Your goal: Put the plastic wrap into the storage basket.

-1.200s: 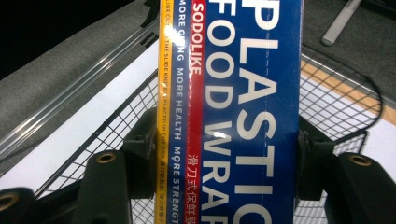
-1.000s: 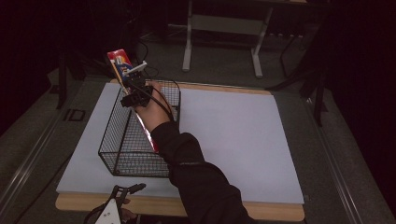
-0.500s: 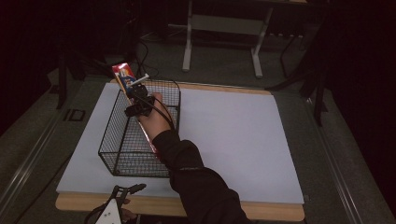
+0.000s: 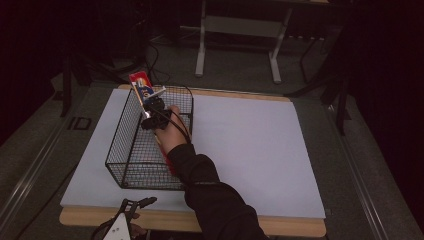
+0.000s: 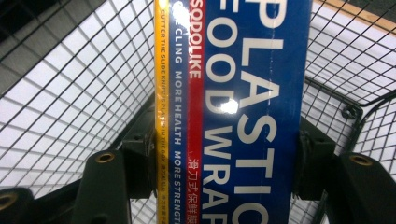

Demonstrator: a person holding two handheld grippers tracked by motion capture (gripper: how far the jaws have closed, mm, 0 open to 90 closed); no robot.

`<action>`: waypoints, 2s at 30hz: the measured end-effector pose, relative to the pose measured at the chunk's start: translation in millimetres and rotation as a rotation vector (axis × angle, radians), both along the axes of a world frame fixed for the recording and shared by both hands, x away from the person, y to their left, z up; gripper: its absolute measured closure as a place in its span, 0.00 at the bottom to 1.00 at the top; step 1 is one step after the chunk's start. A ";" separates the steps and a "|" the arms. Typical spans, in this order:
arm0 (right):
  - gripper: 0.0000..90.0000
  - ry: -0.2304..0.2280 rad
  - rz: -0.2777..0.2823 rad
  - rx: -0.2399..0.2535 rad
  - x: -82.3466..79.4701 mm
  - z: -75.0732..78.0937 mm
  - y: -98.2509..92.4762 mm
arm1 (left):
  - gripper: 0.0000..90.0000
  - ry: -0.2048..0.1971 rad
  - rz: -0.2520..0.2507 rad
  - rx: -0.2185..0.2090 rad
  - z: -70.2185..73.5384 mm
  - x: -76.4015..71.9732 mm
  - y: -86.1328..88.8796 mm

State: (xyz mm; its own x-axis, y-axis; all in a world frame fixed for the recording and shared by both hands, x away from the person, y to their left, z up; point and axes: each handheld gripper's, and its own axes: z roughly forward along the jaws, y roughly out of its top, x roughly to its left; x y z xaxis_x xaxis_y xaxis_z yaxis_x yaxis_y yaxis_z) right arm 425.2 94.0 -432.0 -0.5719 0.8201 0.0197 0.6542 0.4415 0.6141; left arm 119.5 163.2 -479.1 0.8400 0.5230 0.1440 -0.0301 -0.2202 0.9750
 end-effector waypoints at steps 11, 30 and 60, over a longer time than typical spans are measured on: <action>0.41 -0.001 0.011 0.013 -0.1 -1.4 -3.3 | 0.01 0.003 -0.004 0.006 -0.4 0.3 -0.5; 0.13 -0.054 0.175 0.119 -21.4 29.5 -37.0 | 0.01 0.009 -0.006 0.018 -1.5 0.9 -2.4; 0.15 -0.139 0.192 0.183 -64.2 39.4 -159.0 | 0.01 0.021 -0.008 0.031 -3.9 3.6 -5.8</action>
State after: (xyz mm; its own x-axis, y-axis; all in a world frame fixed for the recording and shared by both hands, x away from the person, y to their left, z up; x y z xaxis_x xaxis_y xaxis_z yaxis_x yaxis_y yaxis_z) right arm 361.0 -65.0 -392.6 -0.7237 0.6867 0.0678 0.4734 0.4226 0.7728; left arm 123.1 157.3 -483.0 0.8472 0.5120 0.1418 -0.0111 -0.2497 0.9683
